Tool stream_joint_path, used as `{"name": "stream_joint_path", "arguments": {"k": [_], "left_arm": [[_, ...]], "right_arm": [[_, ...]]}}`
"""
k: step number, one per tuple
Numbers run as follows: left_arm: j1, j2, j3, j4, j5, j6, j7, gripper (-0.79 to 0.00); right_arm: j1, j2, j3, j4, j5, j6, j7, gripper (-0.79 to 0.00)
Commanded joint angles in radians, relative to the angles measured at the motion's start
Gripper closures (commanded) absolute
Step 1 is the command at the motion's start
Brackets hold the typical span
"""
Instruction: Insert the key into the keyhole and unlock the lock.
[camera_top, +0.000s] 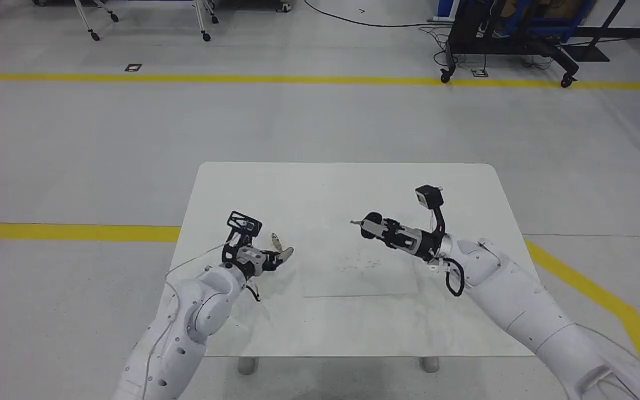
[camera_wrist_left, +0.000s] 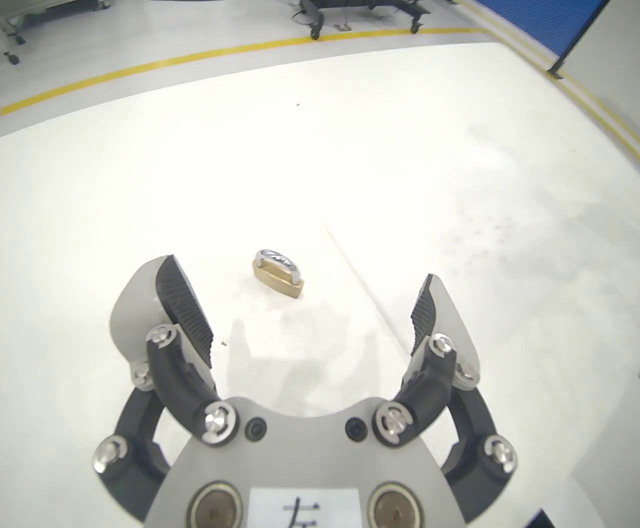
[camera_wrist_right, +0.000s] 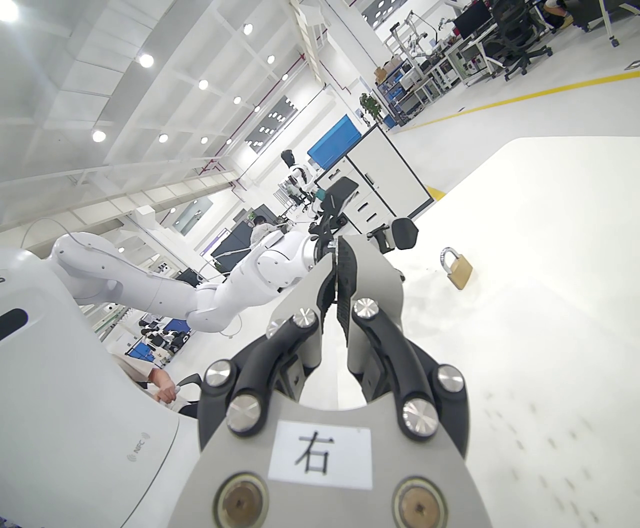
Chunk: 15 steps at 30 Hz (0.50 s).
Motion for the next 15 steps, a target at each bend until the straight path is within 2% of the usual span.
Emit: {"name": "stream_joint_path", "arguments": {"k": [1,5,7,8,12,15], "left_arm": [[-0.02,-0.007,0.022,0.03,-0.018,0.008,-0.002,-0.767],[-0.063,-0.018,0.054,0.089,-0.014,0.034,-0.002,-0.628],[-0.08,-0.023,0.066,0.111,-0.017,0.038,-0.008,-0.428],[-0.087,-0.025,0.072,0.119,-0.017,0.041,-0.012,-0.382],[-0.106,-0.032,0.089,0.136,-0.018,0.049,-0.028,-0.234],[-0.115,-0.036,0.096,0.142,-0.016,0.057,-0.03,-0.185]], "right_arm": [[0.0,0.0,0.0,0.0,0.0,0.0,0.0,0.0],[0.0,0.0,0.0,0.0,0.0,0.0,0.0,0.0],[0.0,0.0,0.0,0.0,0.0,0.0,0.0,0.0],[0.0,0.0,0.0,0.0,0.0,0.0,0.0,0.0],[0.0,0.0,0.0,0.0,0.0,0.0,0.0,0.0],[0.0,0.0,0.0,0.0,0.0,0.0,0.0,0.0]]}}
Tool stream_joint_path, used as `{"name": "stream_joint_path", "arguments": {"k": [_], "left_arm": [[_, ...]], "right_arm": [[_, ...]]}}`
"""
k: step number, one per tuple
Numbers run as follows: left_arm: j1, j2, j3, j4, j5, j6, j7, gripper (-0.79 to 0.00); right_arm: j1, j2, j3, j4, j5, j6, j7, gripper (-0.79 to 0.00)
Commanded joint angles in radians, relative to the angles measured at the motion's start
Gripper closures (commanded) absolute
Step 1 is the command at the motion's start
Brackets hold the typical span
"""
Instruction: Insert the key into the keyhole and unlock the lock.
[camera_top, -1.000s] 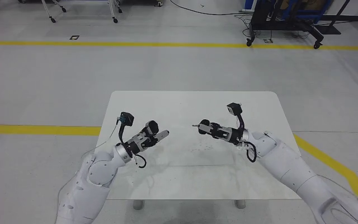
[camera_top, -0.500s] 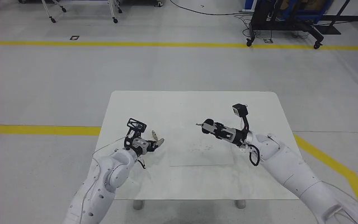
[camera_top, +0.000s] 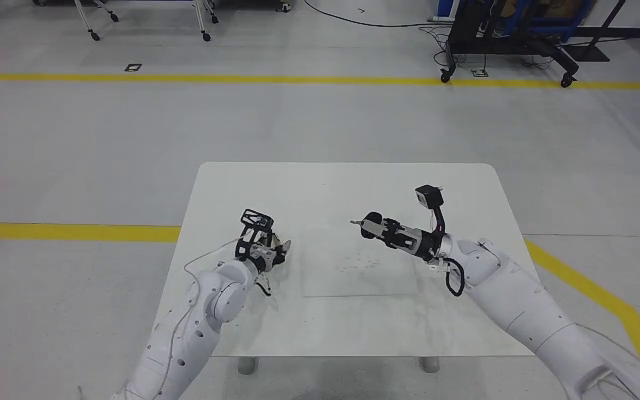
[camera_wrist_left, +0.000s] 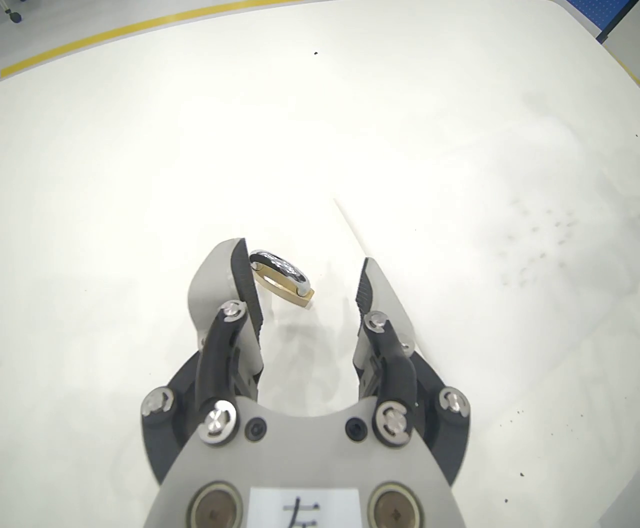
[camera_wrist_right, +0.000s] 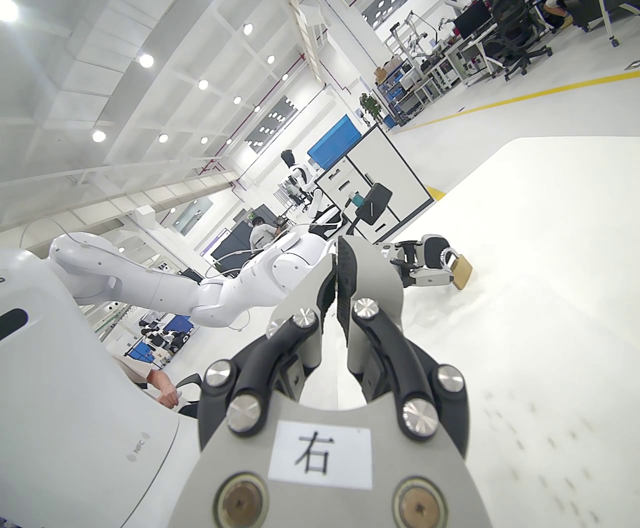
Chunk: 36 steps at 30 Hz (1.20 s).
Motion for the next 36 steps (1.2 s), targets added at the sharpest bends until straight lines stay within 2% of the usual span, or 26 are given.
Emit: {"name": "stream_joint_path", "arguments": {"k": [1,8,11,21,25,30,36], "left_arm": [[-0.005,-0.002,0.003,0.004,0.002,0.006,-0.004,-0.182],[-0.024,-0.009,0.011,0.024,0.006,0.023,-0.016,-0.102],[-0.03,-0.011,0.013,0.032,0.009,0.024,-0.021,0.0],[-0.045,-0.017,0.006,0.048,0.015,0.052,-0.036,0.0],[-0.042,-0.023,-0.025,0.047,-0.117,0.022,-0.005,0.0],[-0.023,-0.024,-0.081,0.017,-0.307,-0.067,0.04,0.0],[-0.023,-0.024,-0.081,0.017,-0.307,-0.067,0.04,0.0]], "right_arm": [[0.0,0.0,0.0,0.0,0.0,0.0,0.0,0.0],[0.0,0.0,0.0,0.0,0.0,0.0,0.0,0.0],[0.0,0.0,0.0,0.0,0.0,0.0,0.0,0.0],[0.0,0.0,0.0,0.0,0.0,0.0,0.0,0.0],[0.0,0.0,0.0,0.0,0.0,0.0,0.0,0.0],[0.0,0.0,0.0,0.0,0.0,0.0,0.0,0.0],[0.0,0.0,0.0,0.0,0.0,0.0,0.0,0.0]]}}
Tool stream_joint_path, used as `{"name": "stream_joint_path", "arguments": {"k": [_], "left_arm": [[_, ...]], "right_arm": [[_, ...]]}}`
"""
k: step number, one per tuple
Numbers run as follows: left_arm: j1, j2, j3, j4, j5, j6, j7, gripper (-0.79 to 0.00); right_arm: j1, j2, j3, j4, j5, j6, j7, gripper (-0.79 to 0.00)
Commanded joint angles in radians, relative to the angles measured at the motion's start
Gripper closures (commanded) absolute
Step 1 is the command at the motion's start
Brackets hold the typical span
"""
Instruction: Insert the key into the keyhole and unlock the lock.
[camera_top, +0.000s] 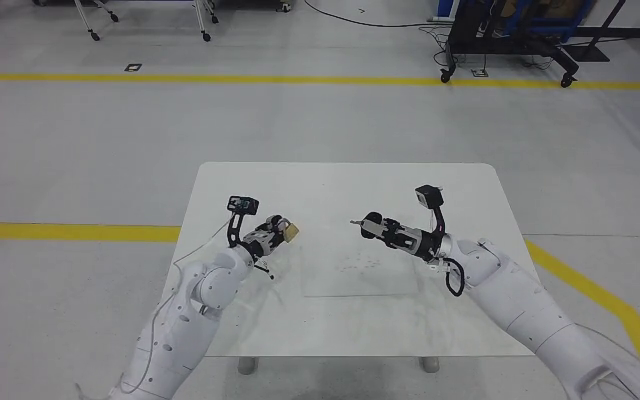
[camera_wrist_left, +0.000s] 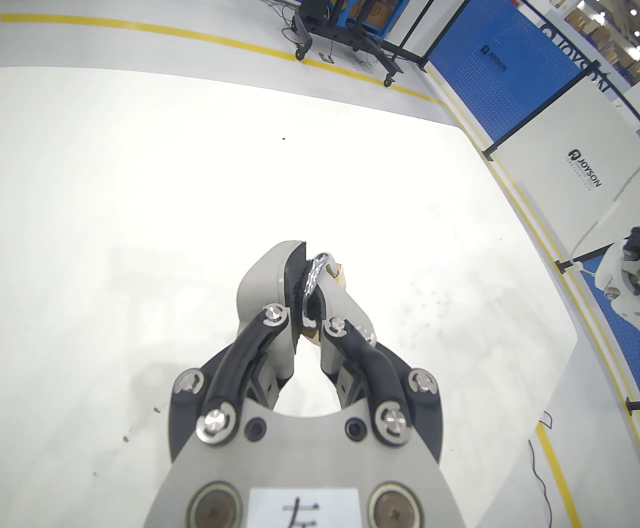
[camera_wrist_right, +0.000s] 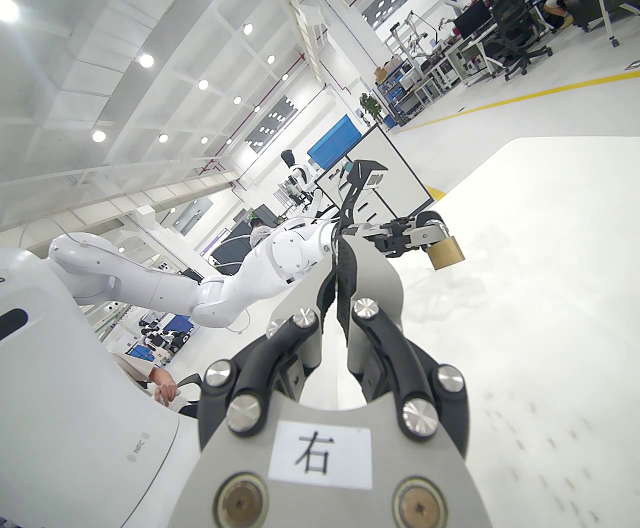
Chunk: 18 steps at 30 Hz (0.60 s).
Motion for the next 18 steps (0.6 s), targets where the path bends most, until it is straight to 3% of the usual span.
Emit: {"name": "stream_joint_path", "arguments": {"k": [1,4,7,11,18], "left_arm": [[0.0,0.0,0.0,0.0,-0.001,0.0,0.0,0.0],[0.002,0.0,0.0,0.002,-0.008,0.002,-0.002,0.0],[-0.003,-0.01,-0.031,0.022,-0.251,0.046,-0.077,0.0],[-0.057,-0.021,-0.078,0.098,-0.591,0.141,-0.273,0.0],[-0.175,-0.041,-0.088,0.278,-0.899,0.246,-0.428,0.0]], "right_arm": [[0.0,0.0,0.0,0.0,0.0,0.0,0.0,0.0],[0.0,0.0,0.0,0.0,0.0,0.0,0.0,0.0],[-0.018,-0.007,0.004,-0.016,-0.008,0.041,-0.042,0.0],[-0.045,-0.016,0.022,-0.045,-0.074,0.053,-0.123,0.0],[-0.09,-0.019,0.092,-0.071,-0.193,0.079,-0.254,0.0]]}}
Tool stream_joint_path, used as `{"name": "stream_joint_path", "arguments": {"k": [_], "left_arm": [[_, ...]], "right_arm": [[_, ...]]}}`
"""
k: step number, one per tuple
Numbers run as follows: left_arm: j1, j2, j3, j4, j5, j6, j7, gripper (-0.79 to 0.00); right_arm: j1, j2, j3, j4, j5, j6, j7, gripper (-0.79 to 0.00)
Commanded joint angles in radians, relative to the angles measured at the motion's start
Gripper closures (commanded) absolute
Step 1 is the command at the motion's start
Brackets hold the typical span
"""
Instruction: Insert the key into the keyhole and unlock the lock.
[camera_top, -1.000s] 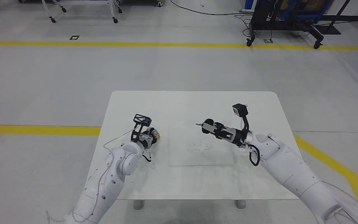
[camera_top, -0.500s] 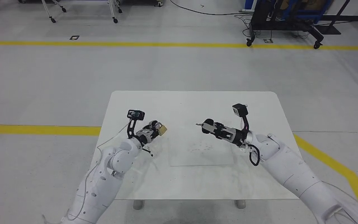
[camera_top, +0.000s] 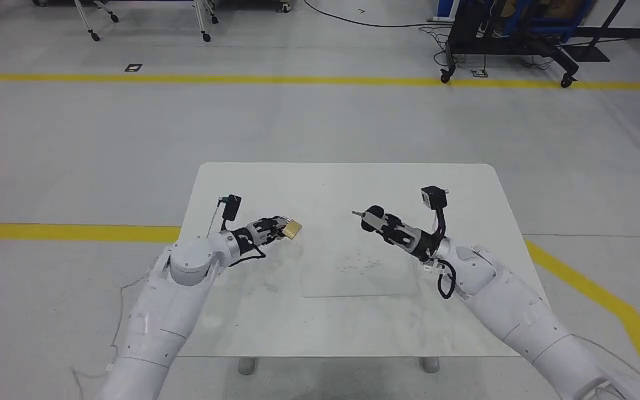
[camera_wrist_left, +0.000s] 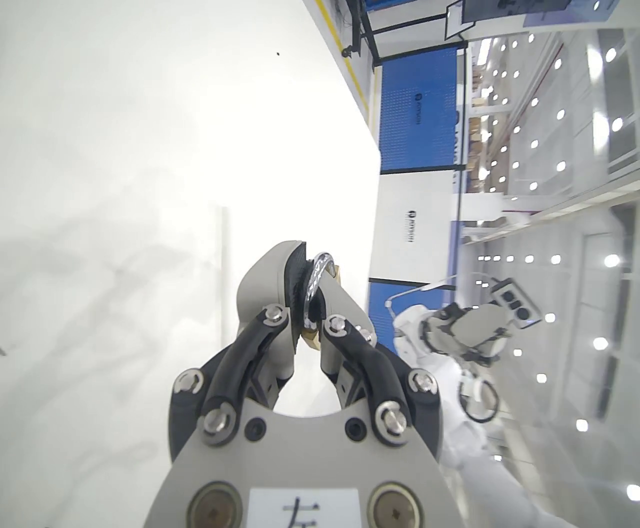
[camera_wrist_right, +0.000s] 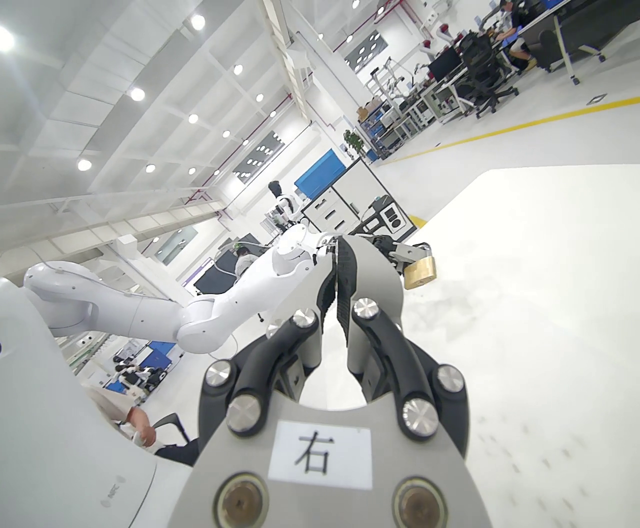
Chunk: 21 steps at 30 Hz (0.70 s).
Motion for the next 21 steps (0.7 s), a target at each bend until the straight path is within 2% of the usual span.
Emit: {"name": "stream_joint_path", "arguments": {"k": [1,14,18,21], "left_arm": [[-0.032,-0.005,0.007,0.048,-0.079,0.027,-0.05,0.0],[-0.035,-0.008,0.014,0.053,-0.1,0.034,-0.064,0.0],[-0.043,-0.017,0.004,0.093,-0.277,0.112,-0.138,0.0],[-0.081,-0.025,0.012,0.173,-0.384,0.211,-0.228,0.0]], "right_arm": [[-0.009,0.0,0.012,-0.008,-0.011,0.001,-0.02,0.0],[-0.009,0.0,0.012,-0.008,-0.011,0.001,-0.02,0.0],[0.001,-0.002,0.021,-0.036,-0.133,0.081,-0.001,0.0],[0.007,-0.007,0.022,-0.071,-0.249,0.116,-0.009,0.0]]}}
